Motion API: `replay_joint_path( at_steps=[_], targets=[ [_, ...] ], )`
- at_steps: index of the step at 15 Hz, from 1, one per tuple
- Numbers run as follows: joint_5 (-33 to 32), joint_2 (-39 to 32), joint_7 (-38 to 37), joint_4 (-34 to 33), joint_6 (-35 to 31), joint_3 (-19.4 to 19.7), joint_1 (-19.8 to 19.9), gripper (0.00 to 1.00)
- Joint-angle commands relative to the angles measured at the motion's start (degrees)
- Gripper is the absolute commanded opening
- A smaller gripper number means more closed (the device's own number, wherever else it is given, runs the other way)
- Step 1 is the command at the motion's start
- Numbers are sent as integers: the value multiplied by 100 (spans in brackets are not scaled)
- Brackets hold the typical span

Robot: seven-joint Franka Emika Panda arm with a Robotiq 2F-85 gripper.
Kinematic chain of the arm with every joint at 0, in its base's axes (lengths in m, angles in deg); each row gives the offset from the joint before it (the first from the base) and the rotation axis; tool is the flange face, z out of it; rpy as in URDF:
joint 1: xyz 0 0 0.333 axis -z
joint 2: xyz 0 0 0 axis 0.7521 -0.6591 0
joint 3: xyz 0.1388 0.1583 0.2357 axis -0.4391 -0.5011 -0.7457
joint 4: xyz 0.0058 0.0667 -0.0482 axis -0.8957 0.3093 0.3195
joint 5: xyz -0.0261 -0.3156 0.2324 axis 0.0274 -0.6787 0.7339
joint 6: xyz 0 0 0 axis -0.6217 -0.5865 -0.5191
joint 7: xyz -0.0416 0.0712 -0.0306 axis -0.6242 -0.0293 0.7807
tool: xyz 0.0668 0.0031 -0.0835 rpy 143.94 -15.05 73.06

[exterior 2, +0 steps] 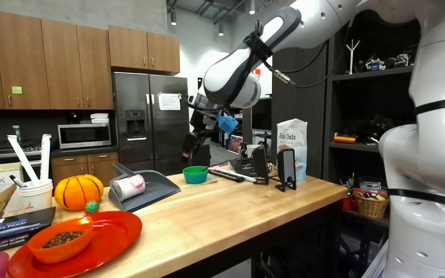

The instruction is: Push the white container on the dustpan

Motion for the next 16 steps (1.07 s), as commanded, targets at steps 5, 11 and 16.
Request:
replay_joint_path(
  at_steps=[5, 11, 16],
  targets=[
    [197, 110, 13, -341, 933, -1394, 1636, 100],
    [-391, 102, -651, -8, -638, -1869, 2112, 100],
    [-258, -16, -516, -91, -594, -1925, 2102, 100]
  ],
)
